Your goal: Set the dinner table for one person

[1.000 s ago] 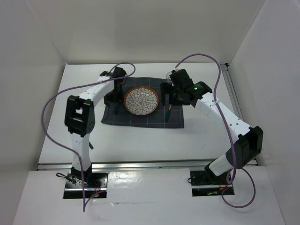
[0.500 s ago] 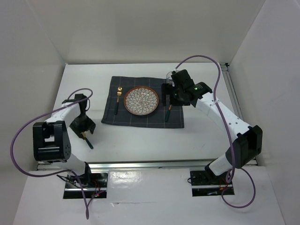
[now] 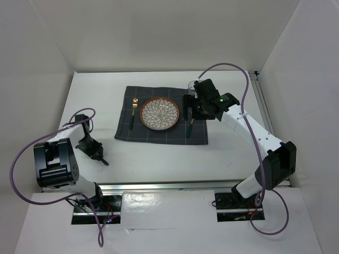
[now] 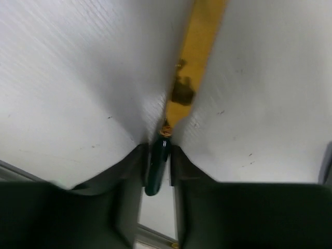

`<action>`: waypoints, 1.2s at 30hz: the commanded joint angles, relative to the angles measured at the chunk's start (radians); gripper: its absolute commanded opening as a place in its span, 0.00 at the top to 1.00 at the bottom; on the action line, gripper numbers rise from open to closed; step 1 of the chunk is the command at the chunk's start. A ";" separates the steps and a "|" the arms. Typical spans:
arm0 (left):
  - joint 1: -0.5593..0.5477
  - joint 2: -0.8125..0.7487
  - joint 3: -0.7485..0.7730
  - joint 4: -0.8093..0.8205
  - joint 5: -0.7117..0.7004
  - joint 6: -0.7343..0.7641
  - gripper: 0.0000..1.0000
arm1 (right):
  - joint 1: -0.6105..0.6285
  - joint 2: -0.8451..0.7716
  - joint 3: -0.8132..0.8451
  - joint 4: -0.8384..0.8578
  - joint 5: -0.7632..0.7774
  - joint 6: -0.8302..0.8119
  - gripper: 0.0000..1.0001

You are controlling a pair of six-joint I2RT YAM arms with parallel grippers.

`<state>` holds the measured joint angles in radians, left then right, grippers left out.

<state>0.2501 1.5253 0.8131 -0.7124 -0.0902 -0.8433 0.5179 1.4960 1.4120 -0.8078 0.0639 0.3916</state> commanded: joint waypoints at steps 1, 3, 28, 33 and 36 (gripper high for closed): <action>0.009 0.018 -0.011 0.039 0.006 0.009 0.67 | -0.007 -0.005 0.022 0.022 0.005 -0.014 0.01; 0.009 -0.013 0.030 -0.001 -0.009 0.009 0.86 | -0.007 -0.005 0.031 0.022 0.017 -0.014 0.01; -0.942 0.626 1.256 -0.154 0.167 0.210 1.00 | -0.600 -0.264 -0.165 0.006 -0.176 -0.014 0.01; -0.965 0.844 1.434 -0.176 0.176 0.187 1.00 | -0.638 -0.319 -0.174 -0.030 -0.165 -0.025 0.01; -0.965 0.915 1.498 -0.185 0.167 0.187 1.00 | -0.638 -0.319 -0.174 -0.039 -0.165 -0.025 0.01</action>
<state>-0.7284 2.4096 2.2395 -0.8684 0.0734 -0.6380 -0.1162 1.1839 1.2438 -0.8215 -0.0872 0.3832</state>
